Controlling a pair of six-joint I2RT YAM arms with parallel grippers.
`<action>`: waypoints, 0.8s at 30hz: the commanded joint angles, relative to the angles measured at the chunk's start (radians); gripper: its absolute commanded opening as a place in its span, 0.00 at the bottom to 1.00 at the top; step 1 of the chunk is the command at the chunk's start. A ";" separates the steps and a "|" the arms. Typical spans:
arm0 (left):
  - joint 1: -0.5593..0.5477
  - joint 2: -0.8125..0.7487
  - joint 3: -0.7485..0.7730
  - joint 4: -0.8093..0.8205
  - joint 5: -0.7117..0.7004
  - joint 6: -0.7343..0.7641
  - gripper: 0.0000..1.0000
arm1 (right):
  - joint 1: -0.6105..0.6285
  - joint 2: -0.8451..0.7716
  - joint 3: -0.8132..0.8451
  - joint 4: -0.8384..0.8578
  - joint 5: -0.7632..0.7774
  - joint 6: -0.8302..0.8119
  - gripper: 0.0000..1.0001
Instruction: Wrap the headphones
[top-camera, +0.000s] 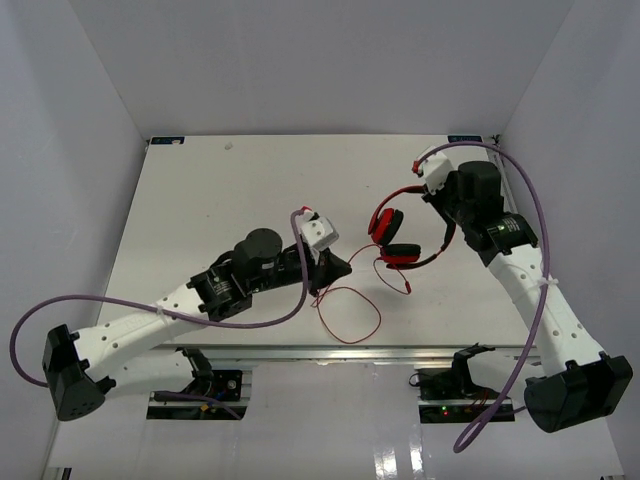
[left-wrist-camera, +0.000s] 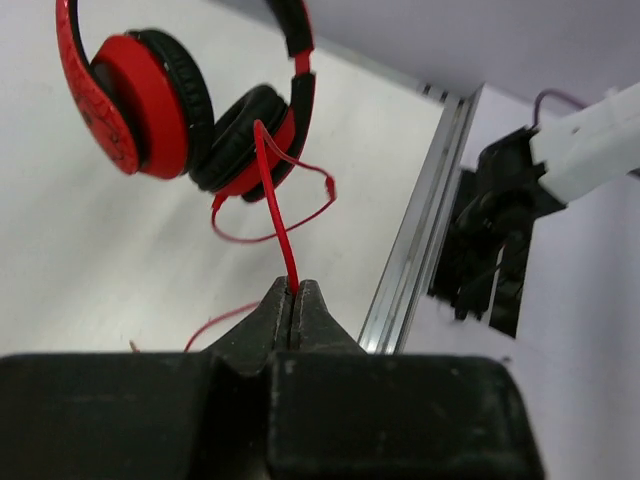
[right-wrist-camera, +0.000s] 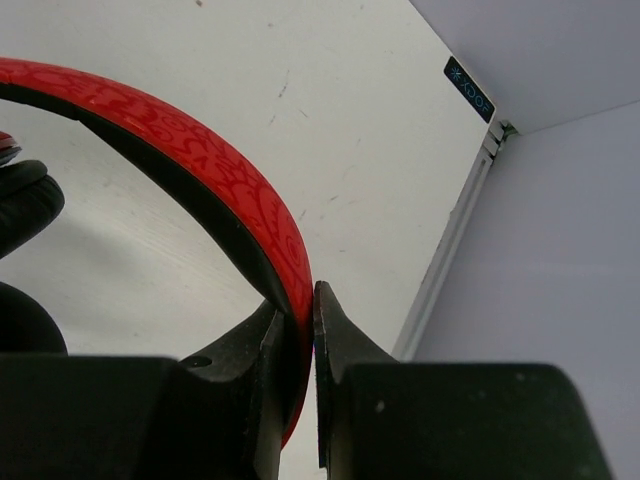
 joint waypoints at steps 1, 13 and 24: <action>-0.030 0.127 0.212 -0.643 -0.143 0.106 0.00 | 0.097 -0.004 -0.040 0.177 0.204 -0.155 0.08; -0.070 0.203 0.599 -0.741 -0.686 0.350 0.00 | 0.101 -0.061 -0.074 0.010 -0.138 -0.325 0.08; 0.028 0.232 0.633 -0.542 -0.587 0.452 0.00 | 0.101 -0.112 -0.092 -0.165 -0.451 -0.444 0.11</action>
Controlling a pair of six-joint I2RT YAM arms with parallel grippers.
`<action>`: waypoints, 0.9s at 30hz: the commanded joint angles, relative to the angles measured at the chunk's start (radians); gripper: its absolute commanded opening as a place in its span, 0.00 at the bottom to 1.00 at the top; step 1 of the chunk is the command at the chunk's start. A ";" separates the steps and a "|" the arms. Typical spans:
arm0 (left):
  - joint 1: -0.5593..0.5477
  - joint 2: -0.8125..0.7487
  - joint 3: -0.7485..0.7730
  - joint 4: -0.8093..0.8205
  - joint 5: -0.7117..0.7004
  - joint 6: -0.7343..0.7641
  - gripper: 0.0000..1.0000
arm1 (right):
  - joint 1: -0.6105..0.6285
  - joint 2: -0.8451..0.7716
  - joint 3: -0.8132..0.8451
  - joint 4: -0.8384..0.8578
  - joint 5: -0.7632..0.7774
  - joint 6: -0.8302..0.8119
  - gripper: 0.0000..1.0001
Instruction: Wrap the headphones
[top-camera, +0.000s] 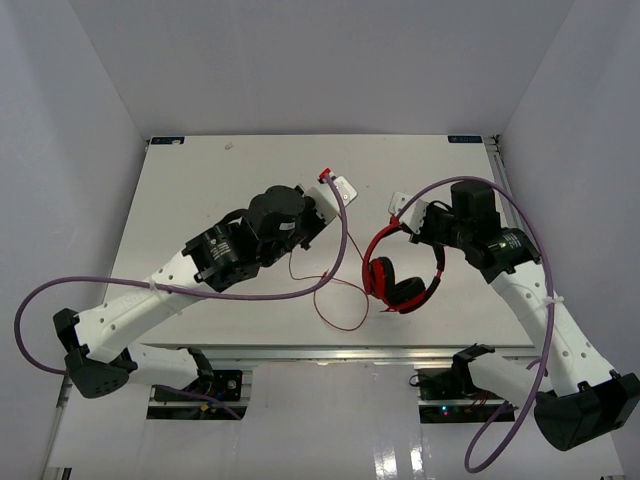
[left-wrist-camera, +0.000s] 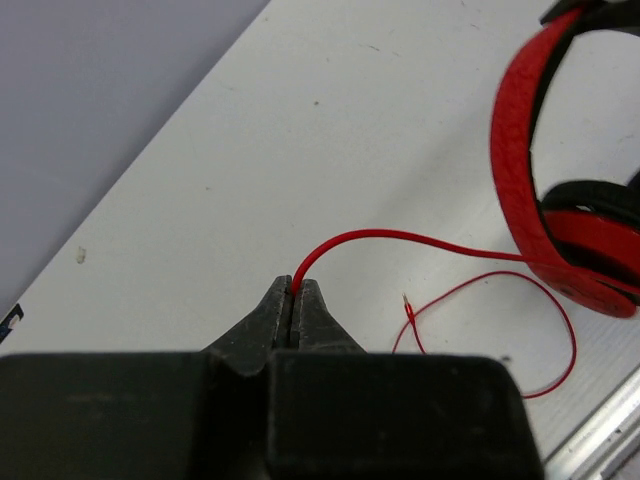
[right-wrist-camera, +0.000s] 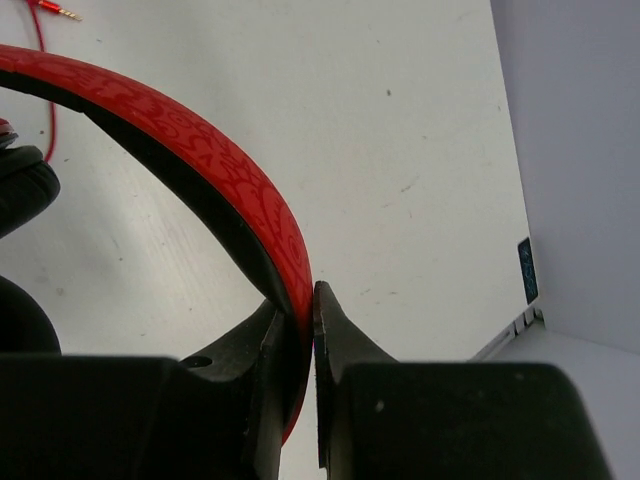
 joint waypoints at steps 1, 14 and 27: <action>0.069 0.015 0.051 0.092 0.024 0.052 0.00 | 0.001 -0.021 -0.015 -0.029 -0.123 -0.065 0.11; 0.359 0.124 0.153 0.117 0.196 0.056 0.00 | 0.001 -0.076 -0.060 -0.060 -0.211 -0.086 0.11; 0.426 0.043 0.029 0.219 0.424 0.003 0.00 | 0.001 -0.050 -0.054 -0.045 -0.248 0.021 0.11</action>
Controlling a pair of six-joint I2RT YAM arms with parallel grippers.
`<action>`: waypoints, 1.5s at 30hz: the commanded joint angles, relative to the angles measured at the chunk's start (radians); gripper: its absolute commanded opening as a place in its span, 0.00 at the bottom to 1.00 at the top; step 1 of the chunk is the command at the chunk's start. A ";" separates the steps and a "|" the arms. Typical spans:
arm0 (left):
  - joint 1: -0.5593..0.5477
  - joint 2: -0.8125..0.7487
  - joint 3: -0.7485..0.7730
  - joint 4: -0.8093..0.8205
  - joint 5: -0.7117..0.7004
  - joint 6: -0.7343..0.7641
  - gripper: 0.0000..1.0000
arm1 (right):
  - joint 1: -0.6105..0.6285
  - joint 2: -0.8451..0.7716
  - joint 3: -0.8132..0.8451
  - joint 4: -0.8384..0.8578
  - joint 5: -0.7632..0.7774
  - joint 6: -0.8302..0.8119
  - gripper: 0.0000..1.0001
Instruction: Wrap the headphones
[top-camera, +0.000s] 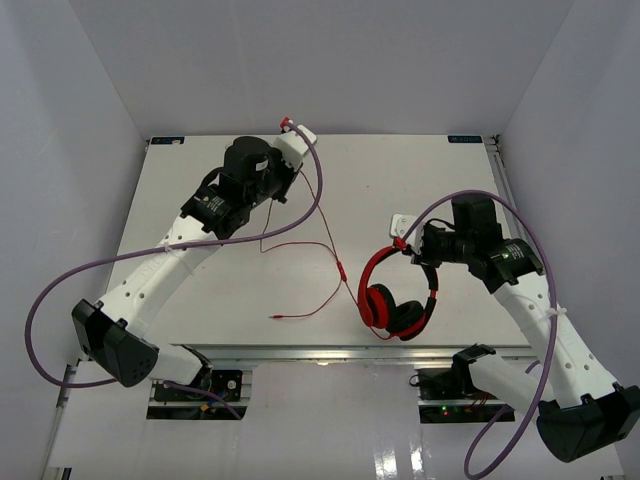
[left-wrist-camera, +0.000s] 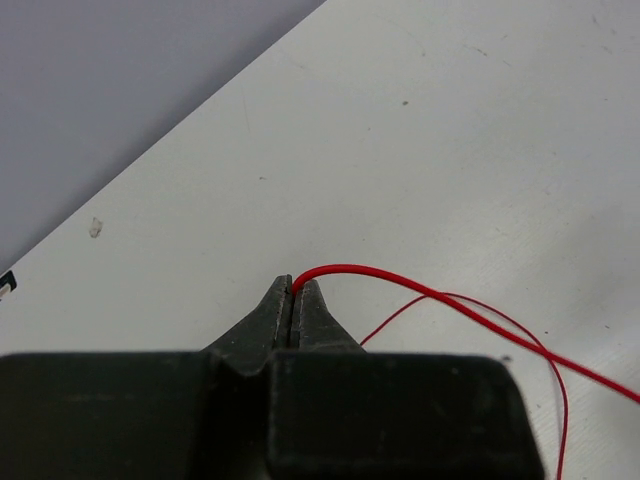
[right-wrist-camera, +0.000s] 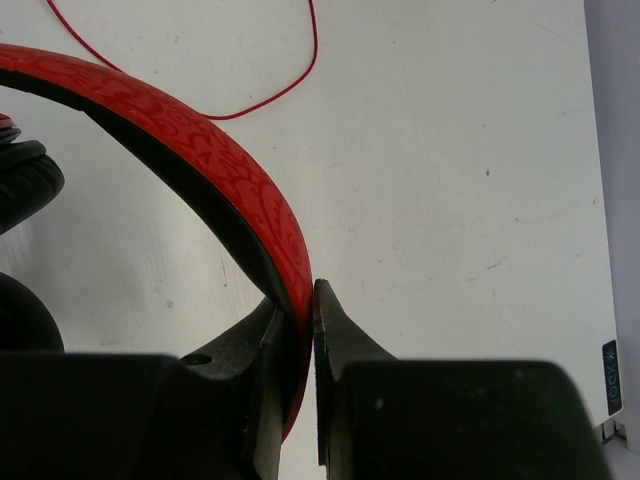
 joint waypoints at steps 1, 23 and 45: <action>0.006 -0.095 0.027 0.080 0.118 -0.012 0.00 | 0.002 0.019 0.001 0.051 0.037 0.064 0.11; 0.014 0.020 0.215 0.105 0.183 -0.020 0.00 | 0.032 0.021 -0.116 0.097 0.097 0.047 0.11; 0.188 -0.055 -0.409 0.516 0.476 -0.270 0.00 | 0.023 0.025 0.187 0.137 -0.290 0.549 0.08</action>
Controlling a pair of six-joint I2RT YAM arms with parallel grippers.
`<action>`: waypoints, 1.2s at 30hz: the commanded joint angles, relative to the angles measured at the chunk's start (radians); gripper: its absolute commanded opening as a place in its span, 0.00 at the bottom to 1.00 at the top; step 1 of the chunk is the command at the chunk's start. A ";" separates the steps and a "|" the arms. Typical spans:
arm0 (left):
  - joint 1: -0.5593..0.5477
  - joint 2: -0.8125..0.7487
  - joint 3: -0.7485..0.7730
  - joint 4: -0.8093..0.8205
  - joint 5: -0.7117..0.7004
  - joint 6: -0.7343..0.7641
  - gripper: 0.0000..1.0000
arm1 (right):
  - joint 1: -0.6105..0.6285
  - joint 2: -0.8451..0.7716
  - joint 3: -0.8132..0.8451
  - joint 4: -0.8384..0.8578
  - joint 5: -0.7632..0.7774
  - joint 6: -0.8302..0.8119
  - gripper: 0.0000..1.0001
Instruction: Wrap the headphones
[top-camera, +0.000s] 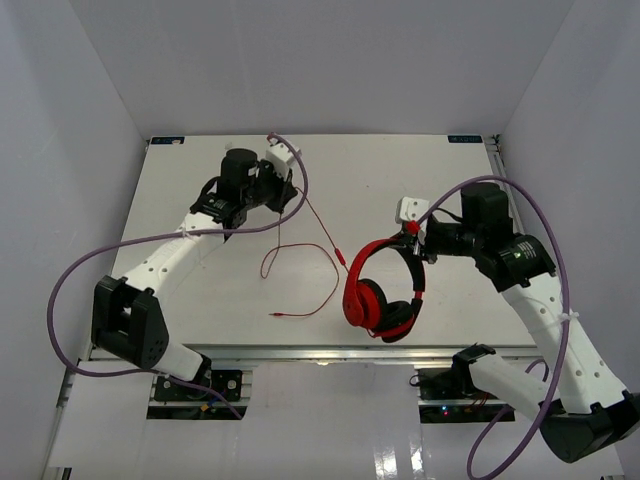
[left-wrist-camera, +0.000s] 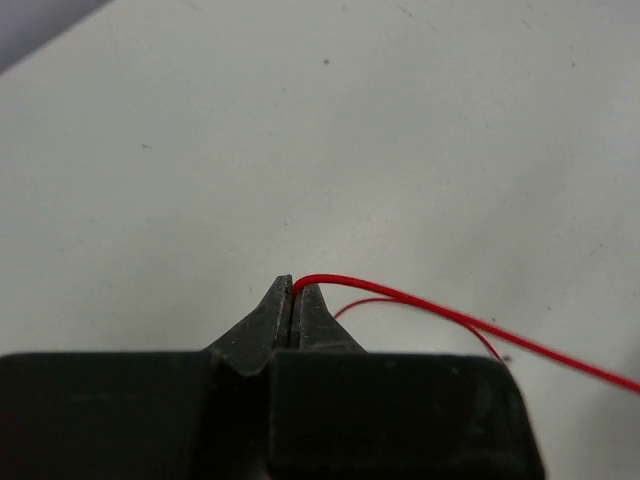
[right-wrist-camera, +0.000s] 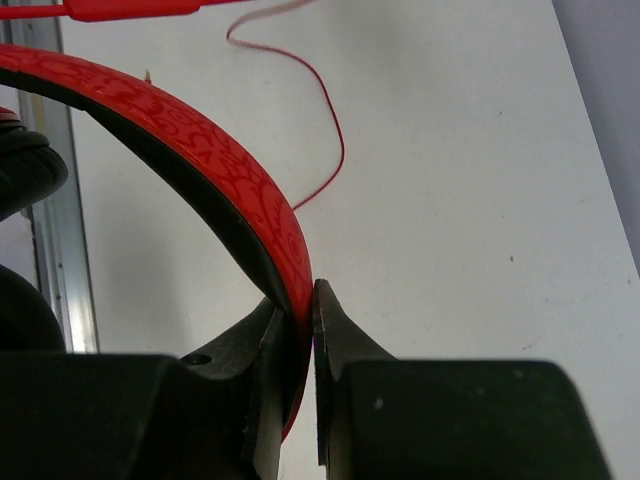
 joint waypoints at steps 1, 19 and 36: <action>0.006 -0.168 -0.194 0.298 0.132 -0.160 0.00 | -0.005 0.033 0.077 0.168 -0.094 0.368 0.08; -0.207 -0.039 -0.586 1.170 0.167 -0.641 0.25 | -0.048 0.257 0.238 0.410 0.160 0.993 0.08; -0.238 -0.029 -0.593 1.078 0.158 -0.525 0.17 | -0.096 0.242 0.250 0.398 0.206 0.826 0.08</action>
